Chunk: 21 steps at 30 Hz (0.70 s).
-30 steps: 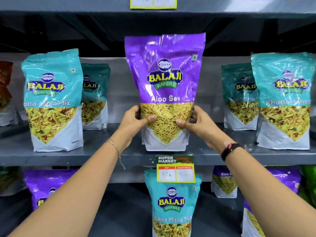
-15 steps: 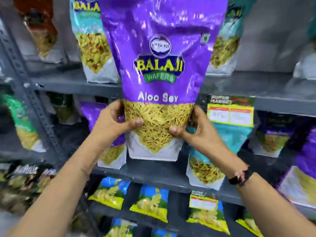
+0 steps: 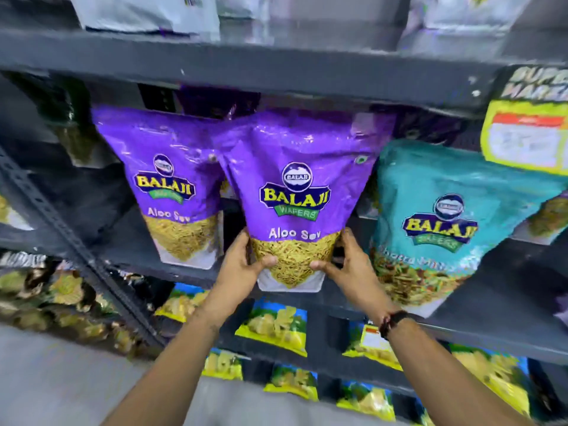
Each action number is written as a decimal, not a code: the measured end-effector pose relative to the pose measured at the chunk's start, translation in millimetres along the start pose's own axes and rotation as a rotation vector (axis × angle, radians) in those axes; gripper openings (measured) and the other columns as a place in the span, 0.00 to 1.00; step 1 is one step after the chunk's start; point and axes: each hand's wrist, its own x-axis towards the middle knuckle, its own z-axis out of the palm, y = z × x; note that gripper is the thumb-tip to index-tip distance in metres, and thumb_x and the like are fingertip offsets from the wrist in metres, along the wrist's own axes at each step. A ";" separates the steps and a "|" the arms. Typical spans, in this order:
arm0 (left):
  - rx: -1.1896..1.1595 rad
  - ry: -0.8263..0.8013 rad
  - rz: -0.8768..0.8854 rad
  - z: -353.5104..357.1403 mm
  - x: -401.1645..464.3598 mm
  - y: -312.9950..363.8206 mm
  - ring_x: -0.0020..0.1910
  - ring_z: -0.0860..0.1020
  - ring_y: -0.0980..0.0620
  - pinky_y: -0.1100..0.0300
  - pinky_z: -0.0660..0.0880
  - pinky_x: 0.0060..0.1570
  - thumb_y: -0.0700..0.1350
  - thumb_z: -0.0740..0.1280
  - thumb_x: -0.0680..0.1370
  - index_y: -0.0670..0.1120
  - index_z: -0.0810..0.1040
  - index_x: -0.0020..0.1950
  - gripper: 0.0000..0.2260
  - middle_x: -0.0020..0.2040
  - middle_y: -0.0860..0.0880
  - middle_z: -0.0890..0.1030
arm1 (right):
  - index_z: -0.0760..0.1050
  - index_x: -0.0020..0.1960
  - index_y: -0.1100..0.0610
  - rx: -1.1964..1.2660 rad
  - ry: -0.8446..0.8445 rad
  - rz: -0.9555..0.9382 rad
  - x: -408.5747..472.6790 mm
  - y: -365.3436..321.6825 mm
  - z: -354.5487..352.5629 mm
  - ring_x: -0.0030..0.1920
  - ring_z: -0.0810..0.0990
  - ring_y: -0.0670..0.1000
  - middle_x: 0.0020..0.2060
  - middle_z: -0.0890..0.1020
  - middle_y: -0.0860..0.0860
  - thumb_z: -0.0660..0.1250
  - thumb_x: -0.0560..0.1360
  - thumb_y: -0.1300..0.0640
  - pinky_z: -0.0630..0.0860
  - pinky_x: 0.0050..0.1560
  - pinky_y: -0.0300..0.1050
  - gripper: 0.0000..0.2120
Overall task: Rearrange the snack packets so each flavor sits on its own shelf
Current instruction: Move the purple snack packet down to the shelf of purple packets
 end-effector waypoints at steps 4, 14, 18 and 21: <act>0.019 -0.001 -0.038 6.9 21.2 -22.4 0.44 0.75 0.70 0.68 0.73 0.51 0.29 0.68 0.66 0.45 0.68 0.58 0.24 0.53 0.50 0.75 | 0.65 0.59 0.60 0.018 0.011 0.041 18.6 19.3 6.0 0.52 0.77 0.54 0.46 0.77 0.47 0.73 0.64 0.63 0.75 0.56 0.60 0.27; 0.042 0.157 -0.083 14.5 15.5 -33.4 0.70 0.64 0.47 0.52 0.66 0.68 0.45 0.71 0.66 0.55 0.55 0.69 0.37 0.71 0.43 0.64 | 0.56 0.68 0.52 0.127 0.154 0.039 2.3 17.3 14.1 0.65 0.66 0.43 0.62 0.67 0.41 0.70 0.65 0.68 0.64 0.65 0.38 0.38; 0.387 0.374 0.240 42.9 -13.1 -8.5 0.70 0.56 0.53 0.69 0.50 0.70 0.53 0.65 0.71 0.52 0.59 0.67 0.27 0.71 0.43 0.60 | 0.62 0.64 0.52 0.029 0.306 -0.081 -47.1 3.1 -21.3 0.58 0.70 0.34 0.58 0.69 0.37 0.68 0.69 0.62 0.66 0.60 0.27 0.27; 0.427 0.209 0.423 84.8 -21.7 13.5 0.68 0.59 0.60 0.75 0.51 0.67 0.44 0.62 0.73 0.48 0.64 0.64 0.20 0.68 0.49 0.65 | 0.63 0.59 0.48 -0.130 0.529 -0.142 -72.4 8.2 -67.8 0.52 0.73 0.43 0.51 0.70 0.40 0.68 0.69 0.60 0.71 0.55 0.32 0.23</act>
